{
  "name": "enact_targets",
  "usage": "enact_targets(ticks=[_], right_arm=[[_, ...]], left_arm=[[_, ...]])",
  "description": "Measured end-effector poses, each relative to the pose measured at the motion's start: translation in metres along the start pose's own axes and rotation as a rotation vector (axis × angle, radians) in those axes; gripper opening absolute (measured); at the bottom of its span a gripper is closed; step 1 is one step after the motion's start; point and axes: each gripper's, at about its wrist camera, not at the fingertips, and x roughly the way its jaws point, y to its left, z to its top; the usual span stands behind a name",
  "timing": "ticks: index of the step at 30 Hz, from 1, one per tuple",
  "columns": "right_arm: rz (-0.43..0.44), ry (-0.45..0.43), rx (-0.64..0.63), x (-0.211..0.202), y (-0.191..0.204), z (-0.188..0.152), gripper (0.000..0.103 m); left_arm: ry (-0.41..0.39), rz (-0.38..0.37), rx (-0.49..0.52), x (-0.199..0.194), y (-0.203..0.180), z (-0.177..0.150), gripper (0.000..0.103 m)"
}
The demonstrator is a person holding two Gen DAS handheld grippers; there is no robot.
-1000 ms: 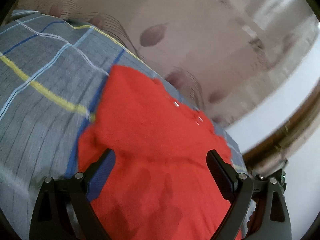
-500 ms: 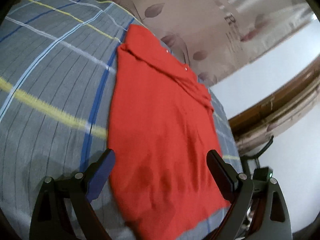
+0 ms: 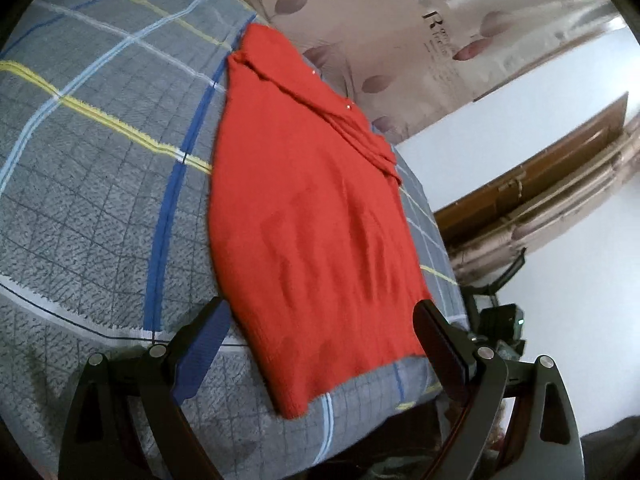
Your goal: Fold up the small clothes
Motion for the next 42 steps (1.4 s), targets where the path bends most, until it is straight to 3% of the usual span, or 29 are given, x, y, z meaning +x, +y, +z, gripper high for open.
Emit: enact_targets(ticks=[6, 15, 20, 22, 23, 25, 34, 36, 37, 38, 39, 42], right_arm=[[0.035, -0.026, 0.027, 0.006, 0.001, 0.005, 0.049], [0.017, -0.056, 0.022, 0.01, 0.006, 0.004, 0.049], [0.002, -0.046, 0.027, 0.012, 0.004, 0.007, 0.049], [-0.006, -0.046, 0.031, 0.013, 0.005, 0.008, 0.049], [-0.004, -0.049, 0.034, 0.012, 0.004, 0.007, 0.049], [0.003, -0.055, 0.035, 0.012, 0.005, 0.007, 0.049], [-0.058, -0.016, -0.007, 0.017, 0.01, 0.007, 0.048], [-0.092, -0.011, -0.005, 0.019, 0.01, 0.006, 0.041], [-0.099, -0.008, 0.006, 0.019, 0.006, 0.006, 0.028], [-0.107, -0.002, 0.03, 0.021, 0.0, 0.005, 0.007], [-0.103, -0.001, 0.05, 0.021, -0.007, 0.003, 0.003], [-0.092, -0.02, 0.029, 0.019, -0.008, 0.001, 0.002]], left_arm=[[-0.045, 0.055, 0.014, 0.005, -0.008, -0.005, 0.093], [0.005, 0.027, 0.025, 0.018, -0.019, -0.01, 0.093], [-0.008, 0.034, 0.005, 0.022, -0.023, -0.01, 0.091], [-0.013, 0.039, -0.005, 0.025, -0.024, -0.01, 0.082], [-0.01, 0.039, -0.01, 0.027, -0.024, -0.01, 0.069], [-0.003, 0.057, -0.025, 0.031, -0.019, -0.01, 0.054], [-0.029, 0.132, 0.076, 0.034, -0.028, -0.017, 0.046], [-0.033, 0.159, 0.11, 0.035, -0.032, -0.019, 0.045], [-0.035, 0.175, 0.13, 0.035, -0.035, -0.02, 0.045], [-0.037, 0.187, 0.145, 0.036, -0.037, -0.021, 0.045], [-0.038, 0.203, 0.166, 0.036, -0.039, -0.022, 0.044], [-0.041, 0.243, 0.214, 0.038, -0.044, -0.025, 0.042]])
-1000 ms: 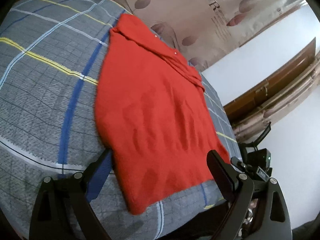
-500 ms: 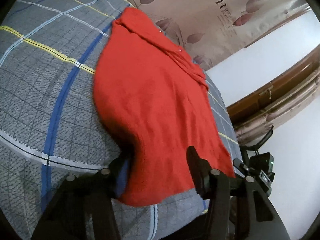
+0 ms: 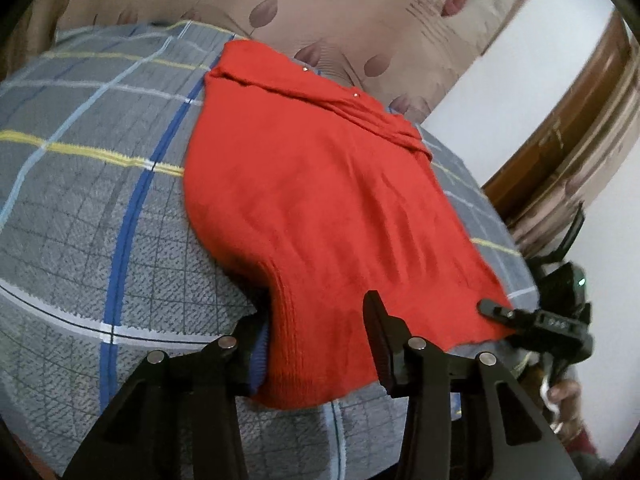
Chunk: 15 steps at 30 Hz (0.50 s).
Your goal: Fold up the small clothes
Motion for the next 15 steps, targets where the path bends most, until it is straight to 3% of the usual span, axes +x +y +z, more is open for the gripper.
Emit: enact_targets(ticks=[6, 15], right_arm=[[-0.014, -0.006, -0.012, 0.0012, 0.004, 0.0, 0.002], [0.008, -0.011, 0.003, -0.0037, 0.0016, -0.0024, 0.004]], left_arm=[[-0.011, 0.07, 0.081, 0.0019, -0.0087, -0.0034, 0.038], [-0.012, 0.087, 0.093, 0.002, -0.0093, -0.0034, 0.033]])
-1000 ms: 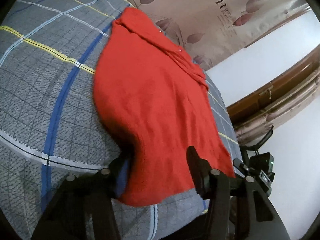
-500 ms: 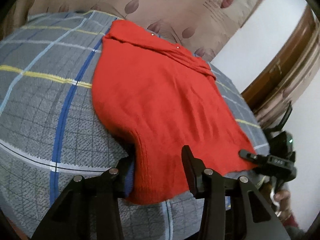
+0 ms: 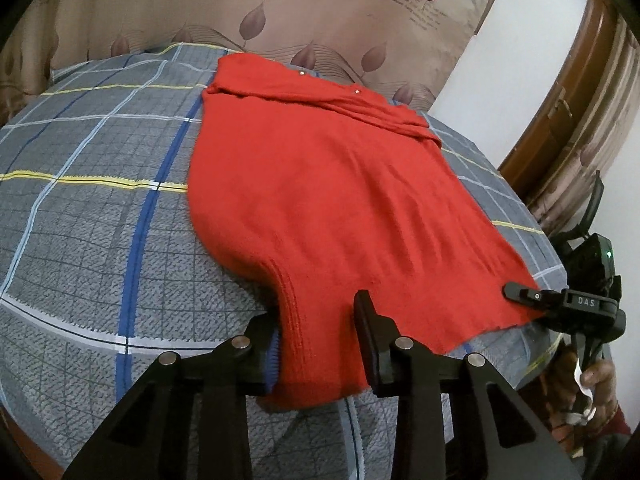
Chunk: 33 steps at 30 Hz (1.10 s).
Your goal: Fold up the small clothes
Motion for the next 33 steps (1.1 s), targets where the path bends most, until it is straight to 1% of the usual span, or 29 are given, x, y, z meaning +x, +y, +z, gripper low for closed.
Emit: enact_targets(ticks=[6, 11, 18, 21, 24, 26, 27, 30, 31, 33], right_arm=[[0.023, 0.001, 0.009, -0.002, 0.0, 0.001, 0.005], [0.048, -0.012, 0.0, -0.007, 0.006, 0.005, 0.005], [0.065, -0.035, -0.018, -0.018, 0.012, 0.007, 0.005], [0.067, -0.031, -0.004, -0.019, 0.005, 0.004, 0.005], [0.078, -0.025, 0.015, -0.019, 0.0, 0.002, 0.005], [0.081, -0.022, 0.032, -0.019, -0.004, 0.002, 0.01], [0.077, -0.021, 0.034, -0.018, -0.005, 0.002, 0.012], [0.081, -0.009, 0.055, -0.016, -0.009, 0.003, 0.014], [0.076, -0.002, 0.067, -0.015, -0.011, 0.004, 0.02], [0.084, -0.001, 0.065, -0.014, -0.011, 0.006, 0.021]], left_arm=[[-0.007, 0.0, 0.002, -0.002, 0.002, 0.001, 0.029], [-0.034, -0.022, -0.01, -0.011, 0.006, 0.007, 0.02], [-0.07, -0.034, -0.034, -0.023, 0.011, 0.014, 0.019], [-0.06, -0.032, -0.046, -0.021, 0.014, 0.011, 0.019], [-0.046, -0.048, -0.066, -0.017, 0.019, 0.009, 0.019], [-0.03, -0.075, -0.085, -0.015, 0.024, 0.007, 0.019], [-0.022, -0.1, -0.104, -0.014, 0.027, 0.006, 0.019], [0.008, -0.131, -0.13, -0.011, 0.034, 0.006, 0.019], [0.022, -0.147, -0.139, -0.009, 0.036, 0.005, 0.02], [0.031, -0.16, -0.147, -0.009, 0.038, 0.004, 0.022]])
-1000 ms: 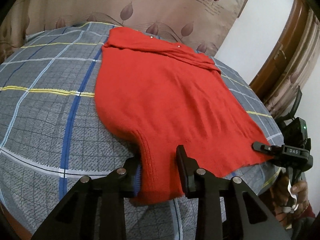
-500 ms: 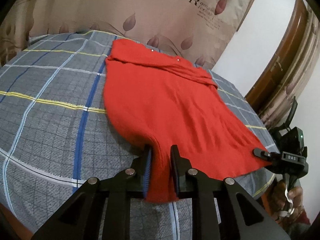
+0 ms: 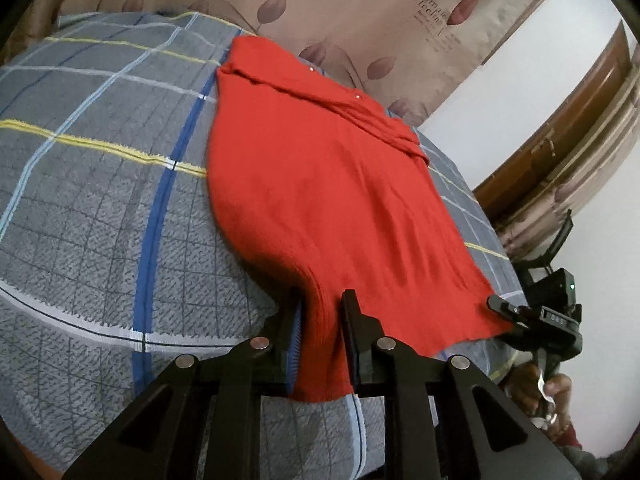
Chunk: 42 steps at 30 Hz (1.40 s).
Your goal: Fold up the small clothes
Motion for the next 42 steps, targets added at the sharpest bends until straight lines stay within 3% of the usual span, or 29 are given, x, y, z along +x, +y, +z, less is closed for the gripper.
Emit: enact_targets(ticks=[3, 8, 10, 13, 15, 16, 17, 18, 22, 25, 31, 42], right_arm=[[-0.002, 0.007, -0.014, 0.002, 0.002, 0.004, 0.027], [-0.011, 0.016, -0.026, 0.009, 0.007, 0.012, 0.034], [-0.007, 0.021, -0.036, 0.011, 0.009, 0.013, 0.037], [-0.015, 0.029, -0.055, 0.015, 0.013, 0.013, 0.038], [-0.016, 0.034, -0.056, 0.018, 0.014, 0.014, 0.038], [-0.022, 0.036, -0.055, 0.019, 0.013, 0.015, 0.034], [-0.033, 0.04, -0.05, 0.021, 0.012, 0.016, 0.02], [-0.045, 0.046, -0.04, 0.023, 0.01, 0.015, 0.011], [-0.024, 0.023, -0.038, 0.022, 0.01, 0.011, 0.007], [0.063, 0.001, -0.018, 0.013, 0.016, 0.012, 0.007], [0.129, -0.046, -0.038, -0.005, 0.038, 0.028, 0.007], [0.182, -0.084, -0.043, -0.016, 0.055, 0.051, 0.007]], left_arm=[[0.024, -0.014, -0.006, 0.003, 0.0, 0.0, 0.031], [0.015, -0.078, -0.061, 0.001, -0.001, 0.004, 0.072], [-0.005, -0.068, -0.067, -0.002, -0.002, 0.004, 0.079], [-0.008, -0.045, -0.026, 0.003, -0.008, 0.005, 0.08], [-0.014, -0.021, 0.003, 0.006, -0.013, 0.006, 0.077], [-0.013, -0.019, 0.006, 0.008, -0.013, 0.007, 0.062], [-0.001, -0.02, 0.005, 0.011, -0.013, 0.008, 0.023], [0.042, -0.01, -0.002, 0.018, -0.01, 0.009, 0.007], [0.022, -0.019, -0.017, 0.016, -0.006, 0.007, 0.008], [-0.032, -0.046, 0.009, 0.006, -0.012, 0.01, 0.008], [-0.113, -0.085, 0.016, -0.014, -0.021, 0.03, 0.008], [-0.203, -0.108, 0.003, -0.035, -0.027, 0.061, 0.008]])
